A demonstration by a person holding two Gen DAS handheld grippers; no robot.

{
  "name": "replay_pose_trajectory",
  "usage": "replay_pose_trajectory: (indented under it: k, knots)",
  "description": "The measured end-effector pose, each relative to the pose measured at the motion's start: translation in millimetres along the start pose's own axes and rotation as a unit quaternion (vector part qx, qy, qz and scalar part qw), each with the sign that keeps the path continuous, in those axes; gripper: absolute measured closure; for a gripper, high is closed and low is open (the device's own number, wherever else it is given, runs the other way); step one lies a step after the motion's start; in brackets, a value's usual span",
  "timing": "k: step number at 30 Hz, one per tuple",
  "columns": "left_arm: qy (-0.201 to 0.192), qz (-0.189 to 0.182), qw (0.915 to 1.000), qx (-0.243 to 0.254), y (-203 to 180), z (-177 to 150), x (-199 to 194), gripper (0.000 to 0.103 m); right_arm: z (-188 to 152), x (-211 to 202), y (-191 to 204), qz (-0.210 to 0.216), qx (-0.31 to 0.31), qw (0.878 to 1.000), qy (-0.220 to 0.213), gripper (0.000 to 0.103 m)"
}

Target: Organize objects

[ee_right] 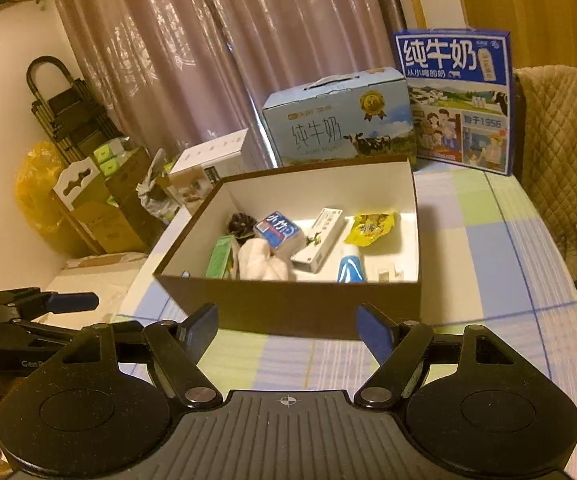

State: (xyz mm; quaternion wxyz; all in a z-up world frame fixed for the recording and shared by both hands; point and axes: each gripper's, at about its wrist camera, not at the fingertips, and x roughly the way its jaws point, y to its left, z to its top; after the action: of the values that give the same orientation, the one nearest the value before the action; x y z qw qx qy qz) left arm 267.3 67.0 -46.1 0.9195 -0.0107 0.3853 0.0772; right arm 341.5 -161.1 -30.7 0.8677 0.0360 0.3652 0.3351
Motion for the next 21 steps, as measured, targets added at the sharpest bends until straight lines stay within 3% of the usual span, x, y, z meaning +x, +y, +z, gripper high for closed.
replay_pose_trajectory:
  k: [8,21]
  knots:
    - [0.0,0.013,0.9998,-0.017,-21.3,-35.0,-55.9,0.021,-34.4,-42.0,21.5,-0.014,0.014,1.0,0.007,0.029]
    - [-0.018,0.023,0.9981,-0.055,-43.0,-74.1,-130.3,0.021,-86.3,-109.2,46.8,-0.033,-0.024,0.999,-0.01,0.029]
